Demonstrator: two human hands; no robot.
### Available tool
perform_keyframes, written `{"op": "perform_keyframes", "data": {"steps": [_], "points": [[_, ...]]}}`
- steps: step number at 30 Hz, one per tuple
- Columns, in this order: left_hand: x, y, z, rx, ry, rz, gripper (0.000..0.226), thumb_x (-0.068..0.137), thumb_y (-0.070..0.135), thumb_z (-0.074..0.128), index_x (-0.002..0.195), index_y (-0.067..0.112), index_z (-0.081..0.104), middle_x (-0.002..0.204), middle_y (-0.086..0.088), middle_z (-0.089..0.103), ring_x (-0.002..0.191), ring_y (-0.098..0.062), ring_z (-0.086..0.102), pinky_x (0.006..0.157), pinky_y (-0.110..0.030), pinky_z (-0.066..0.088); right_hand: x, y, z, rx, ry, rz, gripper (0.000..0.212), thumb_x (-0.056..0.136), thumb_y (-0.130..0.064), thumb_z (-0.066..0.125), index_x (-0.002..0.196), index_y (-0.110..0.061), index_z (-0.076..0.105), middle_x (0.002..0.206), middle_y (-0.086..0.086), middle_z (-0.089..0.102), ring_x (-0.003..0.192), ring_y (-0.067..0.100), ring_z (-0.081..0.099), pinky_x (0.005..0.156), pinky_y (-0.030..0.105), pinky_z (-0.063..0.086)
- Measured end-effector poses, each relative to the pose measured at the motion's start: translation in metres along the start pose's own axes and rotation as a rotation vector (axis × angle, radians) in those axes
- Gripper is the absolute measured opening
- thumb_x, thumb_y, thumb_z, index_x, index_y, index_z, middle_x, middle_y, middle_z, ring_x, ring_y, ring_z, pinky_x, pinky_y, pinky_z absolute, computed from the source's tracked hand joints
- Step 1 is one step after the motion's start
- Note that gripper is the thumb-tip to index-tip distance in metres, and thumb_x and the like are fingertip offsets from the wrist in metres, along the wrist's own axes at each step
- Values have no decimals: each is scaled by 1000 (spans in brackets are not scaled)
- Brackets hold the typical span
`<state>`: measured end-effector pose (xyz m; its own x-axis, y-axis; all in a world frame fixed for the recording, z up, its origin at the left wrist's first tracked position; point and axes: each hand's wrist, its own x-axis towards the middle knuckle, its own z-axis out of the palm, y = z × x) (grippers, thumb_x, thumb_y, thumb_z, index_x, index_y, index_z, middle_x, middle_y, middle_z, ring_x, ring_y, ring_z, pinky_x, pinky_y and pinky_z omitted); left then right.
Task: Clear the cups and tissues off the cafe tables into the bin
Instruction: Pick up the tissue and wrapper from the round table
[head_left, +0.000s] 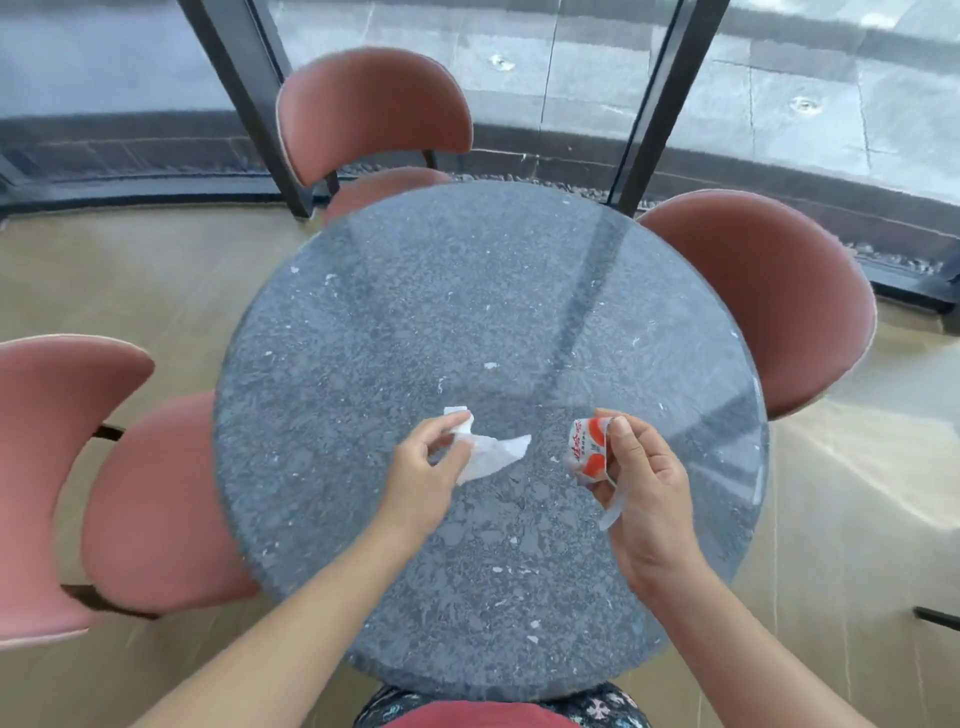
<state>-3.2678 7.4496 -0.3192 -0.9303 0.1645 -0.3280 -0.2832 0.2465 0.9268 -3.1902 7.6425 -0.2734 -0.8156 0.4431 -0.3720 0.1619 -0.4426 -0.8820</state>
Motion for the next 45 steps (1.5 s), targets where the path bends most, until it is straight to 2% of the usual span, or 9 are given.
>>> {"op": "perform_keyframes", "data": {"steps": [5,8,11,14,18,20,23,37,45], "points": [[-54,7,-18,-242,155,-8,24,96,29,62,113,38,76,126,11,72,117,-13,66,103,-31,48,-12,-3,16,-42,-148,54,30,86,-38,67,106,-16,74,92,4,70,80,21,63,83,39,49],[-85,13,-25,-306,268,24,27,104,16,57,116,32,74,121,5,74,106,-13,67,96,-30,48,-21,-5,27,-53,-261,79,26,85,-40,69,100,-20,77,92,5,69,79,20,60,80,38,49],[-122,14,-33,-351,397,54,24,98,26,60,114,35,76,101,15,73,105,-10,63,102,-27,46,-30,-2,36,-75,-396,122,30,82,-43,72,99,-19,77,88,4,68,74,19,56,80,39,50],[-166,6,-34,-363,535,72,25,95,31,60,111,39,77,118,10,73,124,-8,61,106,-23,44,-43,9,46,-105,-551,170,29,82,-45,75,96,-20,78,89,5,67,72,17,55,77,37,52],[-227,-15,-27,-380,740,118,23,98,18,60,117,23,73,126,14,72,125,-6,61,100,-17,46,-76,35,58,-229,-773,219,60,61,-72,86,99,-26,79,96,3,71,81,18,64,78,35,56],[-260,-28,-25,-378,837,108,28,94,22,58,118,22,72,126,14,71,123,-3,62,100,-17,46,-102,50,65,-268,-868,247,48,75,-64,79,102,-23,77,97,2,71,84,17,65,81,39,54],[-314,-47,-24,-395,957,76,29,99,18,56,124,19,71,132,12,69,129,-3,58,102,-14,43,-148,68,73,-306,-1006,309,30,89,-41,65,104,-18,74,91,-1,71,83,16,63,83,41,49],[-595,-123,-32,-561,1570,88,30,103,10,53,126,21,70,128,16,71,119,0,62,93,-12,46,-429,153,96,-555,-1623,403,29,92,-44,62,104,-22,75,90,5,68,82,19,59,80,37,49],[-782,-193,-46,-607,1832,77,35,96,21,54,125,28,73,132,6,70,127,-15,60,111,-40,42,-636,222,70,-617,-1826,490,25,93,-42,68,102,-20,77,92,5,69,84,21,60,84,39,53]]}}
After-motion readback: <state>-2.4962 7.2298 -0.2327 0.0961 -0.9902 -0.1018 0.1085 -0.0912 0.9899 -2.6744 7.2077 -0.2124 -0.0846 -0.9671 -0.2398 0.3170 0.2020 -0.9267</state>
